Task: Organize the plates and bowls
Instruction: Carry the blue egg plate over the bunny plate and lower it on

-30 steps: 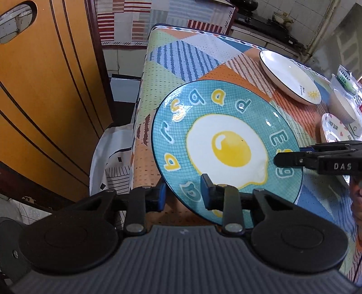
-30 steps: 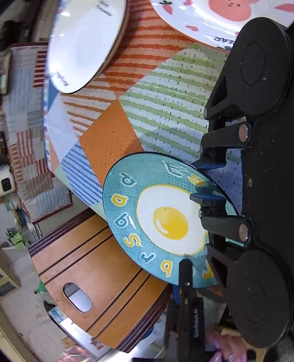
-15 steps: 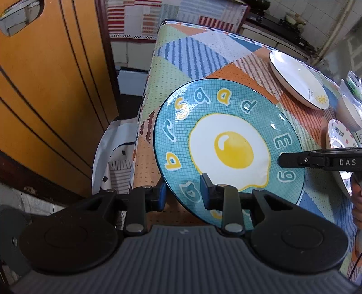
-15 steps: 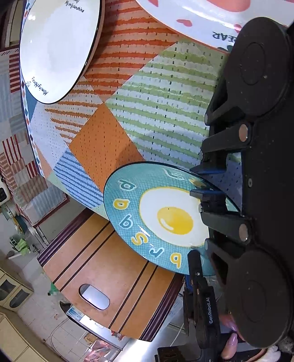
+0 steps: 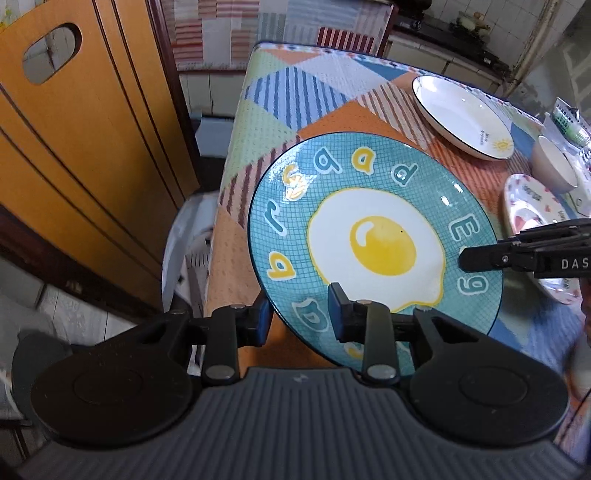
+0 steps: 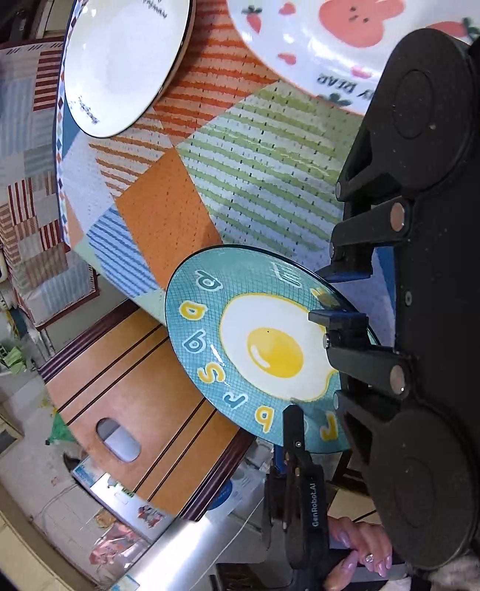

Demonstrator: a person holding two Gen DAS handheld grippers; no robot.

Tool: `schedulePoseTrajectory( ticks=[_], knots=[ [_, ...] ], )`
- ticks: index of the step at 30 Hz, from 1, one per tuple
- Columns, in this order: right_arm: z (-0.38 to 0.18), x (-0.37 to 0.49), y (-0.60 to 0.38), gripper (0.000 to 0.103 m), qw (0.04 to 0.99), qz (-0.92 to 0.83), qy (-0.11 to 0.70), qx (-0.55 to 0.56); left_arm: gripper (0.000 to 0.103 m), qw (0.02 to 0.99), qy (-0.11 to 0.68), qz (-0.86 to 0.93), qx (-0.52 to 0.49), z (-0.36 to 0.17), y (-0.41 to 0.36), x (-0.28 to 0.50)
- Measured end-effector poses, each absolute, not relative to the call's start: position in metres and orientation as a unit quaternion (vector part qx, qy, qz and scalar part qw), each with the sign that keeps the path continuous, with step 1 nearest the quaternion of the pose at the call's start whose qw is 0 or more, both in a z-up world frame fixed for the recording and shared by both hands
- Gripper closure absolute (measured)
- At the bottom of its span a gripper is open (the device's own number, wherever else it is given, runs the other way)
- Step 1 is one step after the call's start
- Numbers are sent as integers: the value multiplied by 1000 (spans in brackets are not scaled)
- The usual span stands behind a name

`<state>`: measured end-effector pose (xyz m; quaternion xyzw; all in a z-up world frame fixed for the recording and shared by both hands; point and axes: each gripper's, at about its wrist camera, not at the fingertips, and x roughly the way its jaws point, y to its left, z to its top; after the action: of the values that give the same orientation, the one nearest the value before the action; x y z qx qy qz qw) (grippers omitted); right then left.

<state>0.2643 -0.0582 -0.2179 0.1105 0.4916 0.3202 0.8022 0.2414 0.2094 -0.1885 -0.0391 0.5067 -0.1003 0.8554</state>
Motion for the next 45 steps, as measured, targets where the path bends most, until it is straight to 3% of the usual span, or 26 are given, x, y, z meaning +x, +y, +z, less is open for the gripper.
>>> schedulePoseTrajectory(
  ticks=[14,24,34,45],
  knots=[
    [-127,216,-121,82,831,302,458,97,74,857,486,-171,-16,-97,148,219],
    [-94,179,-179,82,864,252,421,110,74,857,462,-227,27,-66,81,214],
    [-98,154,-237,81,881,198,412,123,73,836,471,-277,45,-78,12,227],
    [-140,161,-276,81,872,161,437,152,73,807,514,-288,49,-125,-31,256]
  ],
)
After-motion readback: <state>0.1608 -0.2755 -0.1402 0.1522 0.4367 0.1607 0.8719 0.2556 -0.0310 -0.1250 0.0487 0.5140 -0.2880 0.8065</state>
